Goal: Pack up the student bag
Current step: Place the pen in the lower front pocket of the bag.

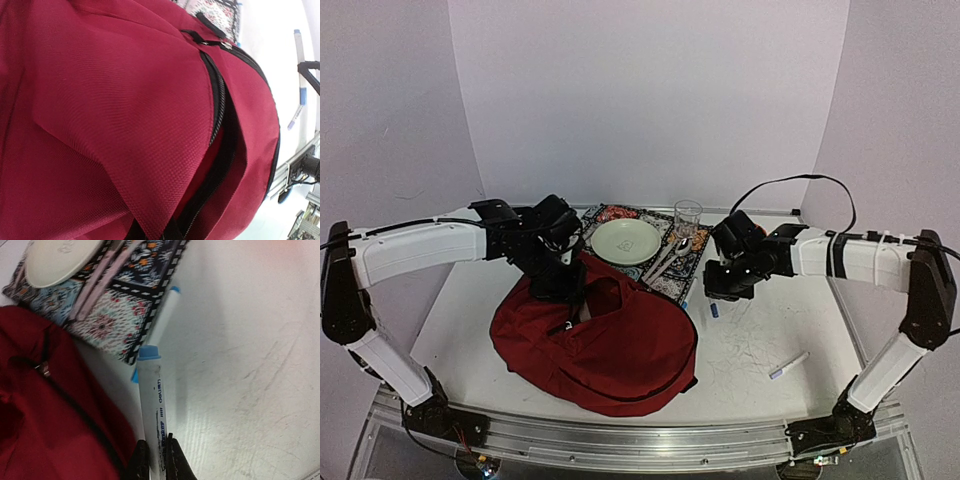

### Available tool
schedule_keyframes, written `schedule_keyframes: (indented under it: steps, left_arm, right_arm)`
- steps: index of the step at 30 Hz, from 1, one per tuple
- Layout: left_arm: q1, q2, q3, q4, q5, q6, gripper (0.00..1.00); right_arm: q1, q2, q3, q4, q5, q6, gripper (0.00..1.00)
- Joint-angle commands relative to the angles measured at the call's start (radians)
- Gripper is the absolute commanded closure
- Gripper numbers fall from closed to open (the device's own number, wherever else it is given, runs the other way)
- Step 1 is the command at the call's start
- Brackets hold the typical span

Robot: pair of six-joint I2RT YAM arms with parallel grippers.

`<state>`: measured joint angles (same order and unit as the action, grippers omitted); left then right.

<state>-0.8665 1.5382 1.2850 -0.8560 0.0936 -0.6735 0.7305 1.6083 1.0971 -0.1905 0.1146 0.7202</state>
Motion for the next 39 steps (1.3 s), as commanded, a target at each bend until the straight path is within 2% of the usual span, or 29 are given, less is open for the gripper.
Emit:
schedule_keyframes:
  steps: [1, 7, 12, 21, 25, 39]
  left_arm:
    - [-0.031, 0.035, 0.094, 0.073, 0.051, 0.003, 1.0]
    - [-0.058, 0.061, 0.147, 0.083, 0.065, -0.006, 1.0]
    - [-0.075, 0.07, 0.167, 0.087, 0.069, -0.009, 1.0]
    - [-0.094, 0.038, 0.138, 0.09, 0.04, -0.031, 1.0]
    - [-0.099, 0.023, 0.126, 0.091, 0.032, -0.04, 1.0]
    - [-0.112, -0.007, 0.09, 0.099, 0.034, -0.064, 1.0]
  right_arm:
    - [0.057, -0.054, 0.036, 0.002, -0.192, -0.047, 1.0]
    - [0.111, -0.067, 0.052, 0.096, -0.404, -0.03, 1.0]
    - [0.154, -0.01, 0.074, 0.229, -0.575, 0.034, 1.0]
    - [0.178, 0.132, 0.143, 0.326, -0.669, 0.173, 1.0]
    - [0.18, 0.187, 0.174, 0.348, -0.65, 0.22, 1.0]
    - [0.186, 0.274, 0.209, 0.536, -0.416, 0.483, 1.0]
